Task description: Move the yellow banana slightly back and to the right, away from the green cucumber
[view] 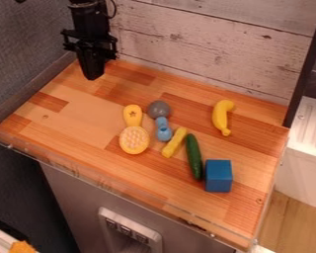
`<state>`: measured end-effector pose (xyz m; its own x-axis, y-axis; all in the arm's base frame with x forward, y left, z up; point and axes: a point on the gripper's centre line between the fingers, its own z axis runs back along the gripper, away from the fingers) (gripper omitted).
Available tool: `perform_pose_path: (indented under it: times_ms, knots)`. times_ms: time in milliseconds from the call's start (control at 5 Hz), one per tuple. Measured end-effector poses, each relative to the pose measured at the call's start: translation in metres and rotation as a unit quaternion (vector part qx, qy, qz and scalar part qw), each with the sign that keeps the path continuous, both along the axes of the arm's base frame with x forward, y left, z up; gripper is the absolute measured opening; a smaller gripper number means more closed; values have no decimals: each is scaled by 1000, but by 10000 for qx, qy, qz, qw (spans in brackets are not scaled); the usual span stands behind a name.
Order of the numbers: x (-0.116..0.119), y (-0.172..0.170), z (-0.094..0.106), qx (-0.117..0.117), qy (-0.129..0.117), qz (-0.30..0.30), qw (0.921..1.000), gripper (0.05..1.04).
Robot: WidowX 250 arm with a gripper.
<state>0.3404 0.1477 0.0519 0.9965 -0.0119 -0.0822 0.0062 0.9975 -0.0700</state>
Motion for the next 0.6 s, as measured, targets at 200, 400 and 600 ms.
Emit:
perform_pose_path:
  times_ms: [200,400,600]
  knots:
    - [0,0,-15,-47,128,206,9997,54]
    - [4,2,-28,-50,157,335,9993,54]
    - [8,5,-36,-58,133,264,9995,80]
